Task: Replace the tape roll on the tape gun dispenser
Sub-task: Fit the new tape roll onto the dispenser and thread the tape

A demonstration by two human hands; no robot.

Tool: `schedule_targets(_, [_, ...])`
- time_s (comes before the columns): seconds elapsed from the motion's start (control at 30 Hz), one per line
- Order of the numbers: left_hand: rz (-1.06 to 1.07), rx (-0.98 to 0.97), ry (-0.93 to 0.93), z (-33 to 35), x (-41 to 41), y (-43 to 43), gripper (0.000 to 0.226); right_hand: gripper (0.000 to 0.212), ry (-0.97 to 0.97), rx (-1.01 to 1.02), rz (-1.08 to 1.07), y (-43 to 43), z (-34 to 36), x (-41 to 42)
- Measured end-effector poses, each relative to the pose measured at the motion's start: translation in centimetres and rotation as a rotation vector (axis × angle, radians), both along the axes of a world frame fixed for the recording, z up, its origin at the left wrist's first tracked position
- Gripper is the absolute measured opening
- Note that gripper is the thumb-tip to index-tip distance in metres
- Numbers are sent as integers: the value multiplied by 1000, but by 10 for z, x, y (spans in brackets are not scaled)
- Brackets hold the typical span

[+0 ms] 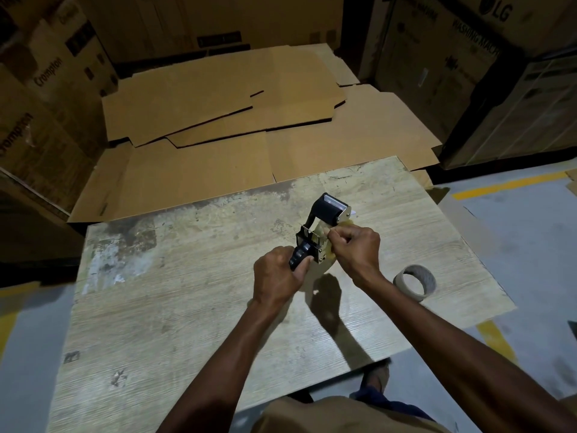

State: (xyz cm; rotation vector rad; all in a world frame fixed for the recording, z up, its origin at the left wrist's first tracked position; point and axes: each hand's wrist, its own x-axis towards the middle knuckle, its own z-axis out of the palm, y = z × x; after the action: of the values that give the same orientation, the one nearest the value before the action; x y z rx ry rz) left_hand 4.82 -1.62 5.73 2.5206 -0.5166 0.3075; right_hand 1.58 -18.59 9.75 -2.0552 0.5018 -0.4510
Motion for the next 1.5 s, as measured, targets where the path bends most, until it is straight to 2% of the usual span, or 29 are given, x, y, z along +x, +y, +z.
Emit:
schedule_targets(0.1, [-10, 84, 1, -10, 7, 5, 27, 19, -73, -50, 31, 5, 17, 4])
schedule_targets(0.2, [-12, 88, -18, -23, 6, 12, 29, 11, -85, -120, 78, 8, 24, 7])
schedule_targets(0.37, [-116, 135, -138, -27, 5, 12, 70, 12, -27, -94, 70, 5, 21, 12])
schedule_targets(0.43, [-150, 175, -208, -33, 4, 18, 65, 14, 14, -85, 41, -2, 21, 16])
schedule_targets(0.53, [-198, 202, -286, -41, 2, 24, 45, 16, 65, -59, 26, -11, 22, 19])
schedule_targets(0.7, [-208, 267, -239, -41, -5, 15, 47, 12, 62, 28, 9, 1, 23, 14])
schedule_targets(0.9, [-196, 185, -267, -41, -4, 20, 35, 9, 46, 112, 6, 5, 30, 15])
schedule_targets(1.03, [-176, 157, -279, -40, -6, 27, 37, 23, 95, 221, -64, -10, 33, 27])
schedule_targets(1.1, [-178, 174, -272, -40, -8, 27, 33, 20, 103, 248, -70, -10, 33, 28])
schedule_targets(1.17, [-179, 203, -239, -40, -10, 27, 40, 22, 109, 258, -49, -2, 34, 25])
schedule_targets(1.27, [-178, 216, -225, -41, -13, 28, 46, 23, 89, 208, 12, 14, 34, 14])
schedule_targets(1.4, [-176, 217, -214, -48, -13, 31, 51, 25, -35, 89, 77, 27, 48, 10])
schedule_targets(1.5, [-170, 210, -178, -54, -15, 35, 49, 28, -30, 148, 72, 20, 56, 21])
